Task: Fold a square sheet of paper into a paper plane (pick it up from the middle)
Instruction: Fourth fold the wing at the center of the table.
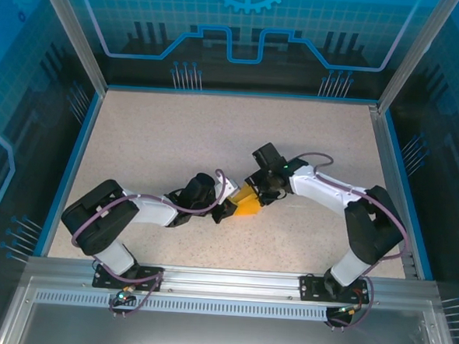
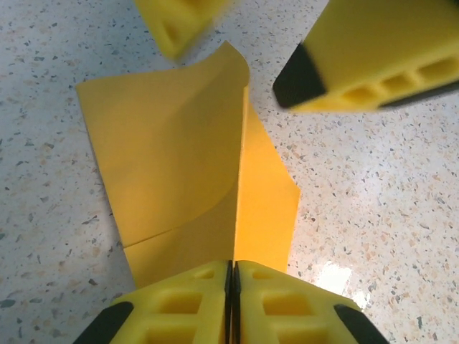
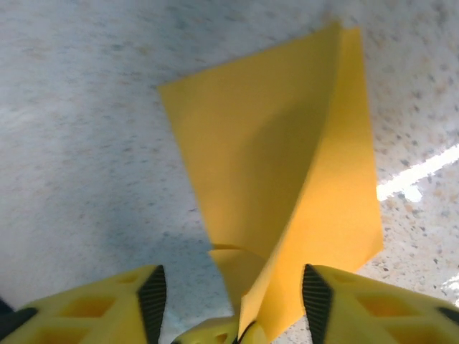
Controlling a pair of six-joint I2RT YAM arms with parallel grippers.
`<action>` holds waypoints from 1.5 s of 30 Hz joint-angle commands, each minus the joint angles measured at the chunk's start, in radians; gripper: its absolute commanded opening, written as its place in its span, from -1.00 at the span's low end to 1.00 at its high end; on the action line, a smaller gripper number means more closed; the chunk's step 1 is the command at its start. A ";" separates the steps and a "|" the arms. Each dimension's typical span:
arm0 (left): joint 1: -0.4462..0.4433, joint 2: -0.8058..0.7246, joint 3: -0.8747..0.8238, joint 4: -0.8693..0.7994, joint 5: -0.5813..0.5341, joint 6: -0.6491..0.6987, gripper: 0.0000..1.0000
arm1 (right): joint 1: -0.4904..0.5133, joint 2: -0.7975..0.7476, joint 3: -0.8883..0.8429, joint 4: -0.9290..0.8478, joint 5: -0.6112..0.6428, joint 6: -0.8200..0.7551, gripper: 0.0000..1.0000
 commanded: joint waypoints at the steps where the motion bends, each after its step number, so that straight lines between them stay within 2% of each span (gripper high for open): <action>1: -0.010 0.001 0.006 0.038 -0.002 -0.089 -0.80 | -0.025 -0.095 -0.056 0.056 -0.003 -0.140 0.30; 4: -0.008 -0.005 0.006 0.038 0.001 -0.166 -0.83 | -0.035 -0.158 -0.130 0.154 -0.006 -0.260 0.40; 8: -0.008 0.002 0.011 0.032 0.029 -0.291 -0.85 | -0.042 -0.219 -0.205 0.207 -0.011 -0.410 0.44; 14: -0.007 -0.001 -0.003 0.030 0.030 -0.434 -0.89 | -0.044 -0.266 -0.324 0.348 -0.071 -0.516 0.49; 19: -0.006 0.001 -0.021 0.041 0.003 -0.522 -0.91 | -0.035 -0.203 -0.354 0.468 -0.161 -0.499 0.36; 26: 0.003 0.003 -0.041 0.064 -0.020 -0.644 -0.95 | -0.023 -0.123 -0.382 0.556 -0.168 -0.412 0.10; 33: 0.007 0.030 -0.043 0.085 -0.019 -0.752 -0.96 | -0.016 -0.110 -0.420 0.603 -0.155 -0.352 0.01; 45: 0.020 0.037 -0.071 0.098 -0.038 -0.831 -0.97 | -0.008 -0.031 -0.389 0.610 -0.165 -0.303 -0.07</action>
